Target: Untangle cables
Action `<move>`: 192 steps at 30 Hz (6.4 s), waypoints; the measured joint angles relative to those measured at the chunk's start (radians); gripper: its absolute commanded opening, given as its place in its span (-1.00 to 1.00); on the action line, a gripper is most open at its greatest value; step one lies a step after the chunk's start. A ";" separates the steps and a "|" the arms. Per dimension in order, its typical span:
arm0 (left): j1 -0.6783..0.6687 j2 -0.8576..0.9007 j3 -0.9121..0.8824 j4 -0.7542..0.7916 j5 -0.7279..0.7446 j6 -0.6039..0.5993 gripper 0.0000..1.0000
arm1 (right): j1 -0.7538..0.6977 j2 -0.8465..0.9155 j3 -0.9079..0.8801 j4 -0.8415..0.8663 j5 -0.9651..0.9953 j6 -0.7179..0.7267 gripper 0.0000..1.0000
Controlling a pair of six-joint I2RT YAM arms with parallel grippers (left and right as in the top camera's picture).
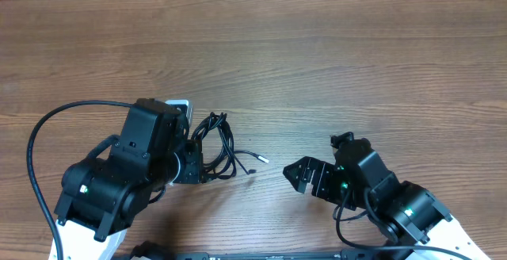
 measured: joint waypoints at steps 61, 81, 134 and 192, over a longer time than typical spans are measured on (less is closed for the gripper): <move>0.075 0.000 -0.047 0.386 0.239 0.296 -0.92 | -0.002 0.202 0.000 0.665 -0.566 -0.653 -0.92; 0.082 0.000 -0.061 0.357 0.472 0.455 -0.91 | -0.236 0.165 0.000 0.941 -0.738 -0.106 -0.92; 0.042 0.097 -0.204 0.426 0.948 0.837 -0.92 | -0.167 0.293 0.003 0.968 -0.583 -0.085 0.99; 0.039 0.169 -0.211 0.351 0.734 0.985 -0.91 | -0.174 0.373 0.008 1.049 -0.734 0.156 0.32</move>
